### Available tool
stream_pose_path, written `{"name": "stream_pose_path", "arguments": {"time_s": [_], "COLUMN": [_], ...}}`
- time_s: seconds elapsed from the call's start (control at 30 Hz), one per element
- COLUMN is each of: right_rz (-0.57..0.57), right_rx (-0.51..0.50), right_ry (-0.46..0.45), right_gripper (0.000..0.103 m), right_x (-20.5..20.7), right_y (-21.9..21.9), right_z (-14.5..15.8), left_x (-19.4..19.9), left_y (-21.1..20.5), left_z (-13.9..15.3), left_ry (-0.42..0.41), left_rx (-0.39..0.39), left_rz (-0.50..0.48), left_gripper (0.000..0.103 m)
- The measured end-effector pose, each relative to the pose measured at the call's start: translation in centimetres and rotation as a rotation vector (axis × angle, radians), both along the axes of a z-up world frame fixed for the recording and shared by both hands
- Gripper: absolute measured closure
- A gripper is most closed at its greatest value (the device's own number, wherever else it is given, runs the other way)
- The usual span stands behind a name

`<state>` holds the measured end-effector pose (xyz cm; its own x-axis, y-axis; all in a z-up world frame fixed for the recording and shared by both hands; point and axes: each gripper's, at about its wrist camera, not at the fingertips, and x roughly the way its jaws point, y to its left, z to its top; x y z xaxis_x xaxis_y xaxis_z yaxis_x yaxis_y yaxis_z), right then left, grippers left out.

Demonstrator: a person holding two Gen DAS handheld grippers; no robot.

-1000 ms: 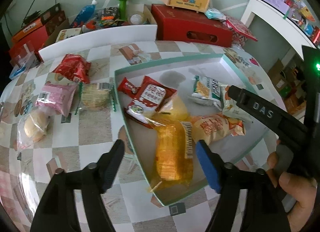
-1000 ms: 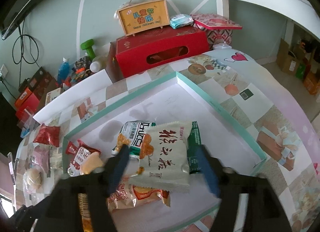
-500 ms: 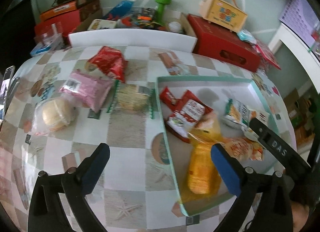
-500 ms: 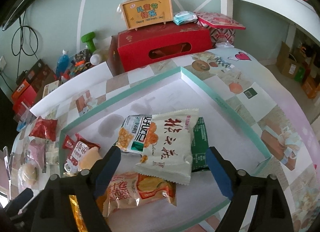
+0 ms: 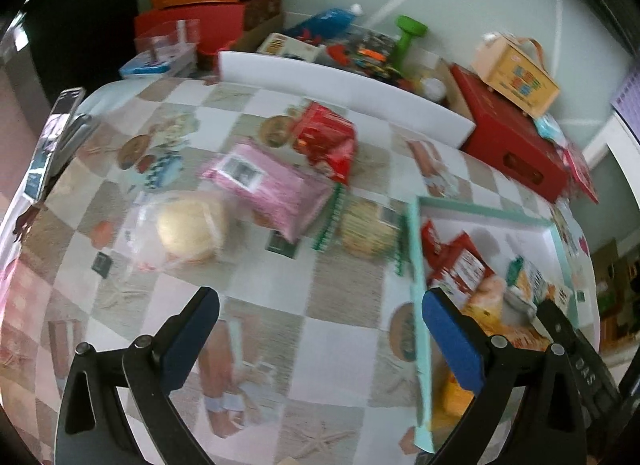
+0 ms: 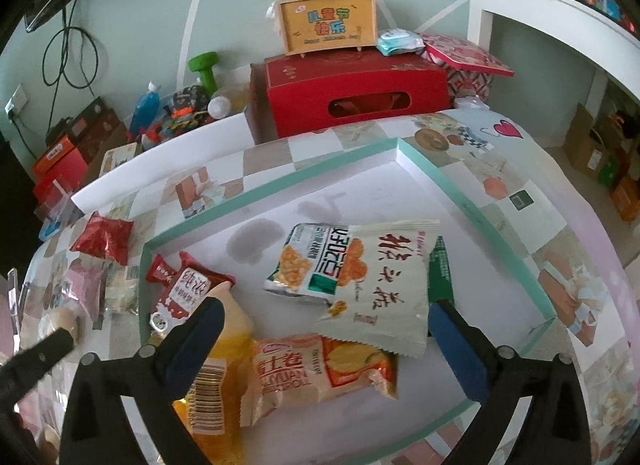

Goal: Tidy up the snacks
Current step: 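Move left gripper to clear-wrapped round bun while right moves to round cracker pack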

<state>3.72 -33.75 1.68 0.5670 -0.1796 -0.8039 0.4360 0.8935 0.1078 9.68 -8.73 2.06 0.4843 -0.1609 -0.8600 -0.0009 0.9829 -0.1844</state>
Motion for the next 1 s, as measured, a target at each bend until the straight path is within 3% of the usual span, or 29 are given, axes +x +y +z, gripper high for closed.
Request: {"name": "stream_pose_path", "arguments": {"time_s": [0.77,1.0], "right_rz": [0.189,0.273], "right_rx": [-0.006,-0.003], "right_ry": [-0.032,-0.039], "right_gripper": [0.0,0.0], "right_x": [1.3,1.9], "right_y": [6.9,9.9], "right_z": [0.9,0.8], "left_x": [1.5,1.6], "left_y": [12.0,14.0], "left_z": [-0.3,-0.8], "left_ry": [0.022,0.043], "left_rx": [-0.004,-0.015], "left_rz": [0.26,0.294], "left_gripper": [0.002,0.002]}}
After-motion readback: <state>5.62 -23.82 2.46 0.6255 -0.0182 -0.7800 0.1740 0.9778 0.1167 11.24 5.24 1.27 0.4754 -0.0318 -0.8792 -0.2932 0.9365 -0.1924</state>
